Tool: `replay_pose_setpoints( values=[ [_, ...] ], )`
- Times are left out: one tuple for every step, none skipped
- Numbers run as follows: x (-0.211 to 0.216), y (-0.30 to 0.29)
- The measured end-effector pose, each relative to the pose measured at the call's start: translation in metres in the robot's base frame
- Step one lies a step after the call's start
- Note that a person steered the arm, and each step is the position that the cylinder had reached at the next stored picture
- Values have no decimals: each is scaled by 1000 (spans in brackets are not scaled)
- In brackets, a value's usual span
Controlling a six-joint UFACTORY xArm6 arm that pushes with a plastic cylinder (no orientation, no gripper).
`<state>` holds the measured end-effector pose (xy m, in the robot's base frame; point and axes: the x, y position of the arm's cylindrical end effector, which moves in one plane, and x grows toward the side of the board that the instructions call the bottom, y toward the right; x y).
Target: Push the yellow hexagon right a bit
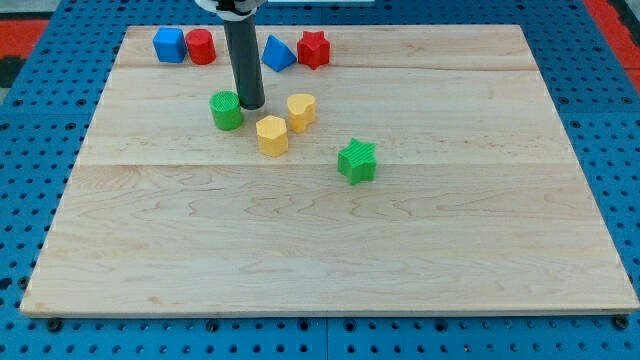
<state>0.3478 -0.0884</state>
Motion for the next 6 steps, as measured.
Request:
replay_pose_setpoints(
  values=[
    [-14,1],
    [-38,-53],
    [-21,-119],
    [41,-84],
    [74,-30],
    [78,72]
  ],
)
